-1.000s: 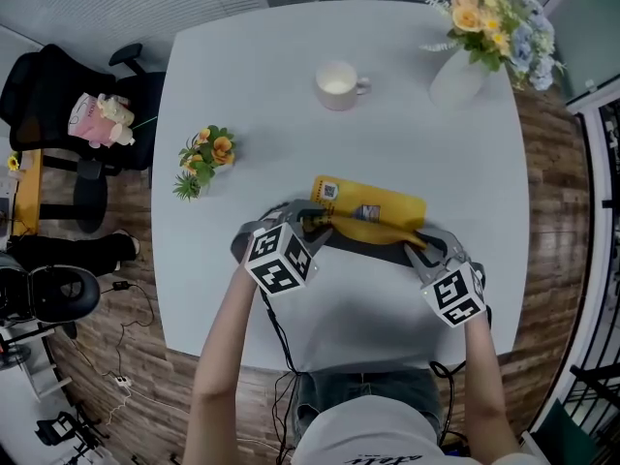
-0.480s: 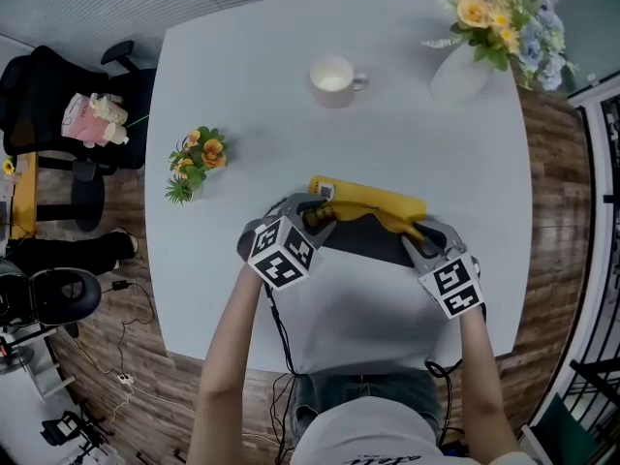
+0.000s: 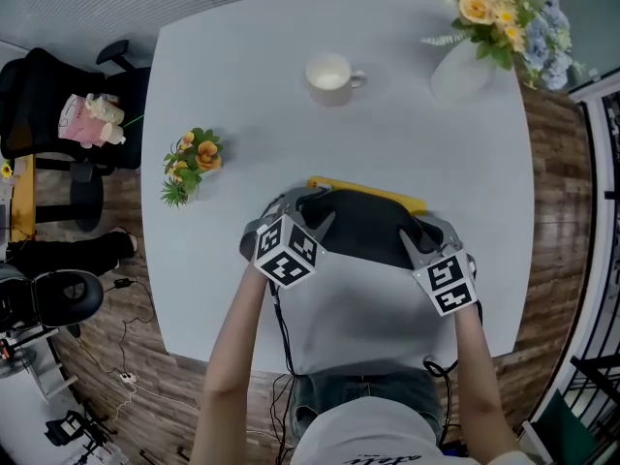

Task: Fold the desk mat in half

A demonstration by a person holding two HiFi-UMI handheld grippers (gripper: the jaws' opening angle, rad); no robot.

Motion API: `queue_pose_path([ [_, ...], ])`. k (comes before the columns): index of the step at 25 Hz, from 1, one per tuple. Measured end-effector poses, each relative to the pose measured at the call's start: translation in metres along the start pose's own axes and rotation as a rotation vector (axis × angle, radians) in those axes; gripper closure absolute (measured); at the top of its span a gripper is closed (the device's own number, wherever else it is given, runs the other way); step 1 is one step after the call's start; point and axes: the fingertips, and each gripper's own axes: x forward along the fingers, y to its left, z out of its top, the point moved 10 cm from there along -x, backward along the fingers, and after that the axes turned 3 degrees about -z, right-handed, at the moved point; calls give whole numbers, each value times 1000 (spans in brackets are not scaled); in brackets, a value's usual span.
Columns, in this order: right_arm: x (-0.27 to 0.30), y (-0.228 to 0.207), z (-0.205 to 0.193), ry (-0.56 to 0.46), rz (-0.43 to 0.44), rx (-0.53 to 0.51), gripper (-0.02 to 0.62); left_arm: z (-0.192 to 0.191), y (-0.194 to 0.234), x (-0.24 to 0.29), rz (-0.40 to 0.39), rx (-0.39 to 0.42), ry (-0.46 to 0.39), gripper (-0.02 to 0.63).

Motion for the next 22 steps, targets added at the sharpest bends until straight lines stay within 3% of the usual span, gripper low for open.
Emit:
queue_pose_path([
  [3,0,-4,2,-20,-29,10,522,-1,4,-1,26,-37,-32,439],
  [11,7,-9,4,-10,-65,19,518,-4,8,-8,76,-158,-103,325],
  [13,7,-11,4,-2,-96,39,492,-7,10,-13,114,-204,-127,313],
  [18,2,-23,3,-1,-224,121,311,-11,12,-31,194,-332,-221,307],
  [22,-15,-30,9,-100,-307,177,308,-5,8,-59,261,-449,-335,307],
])
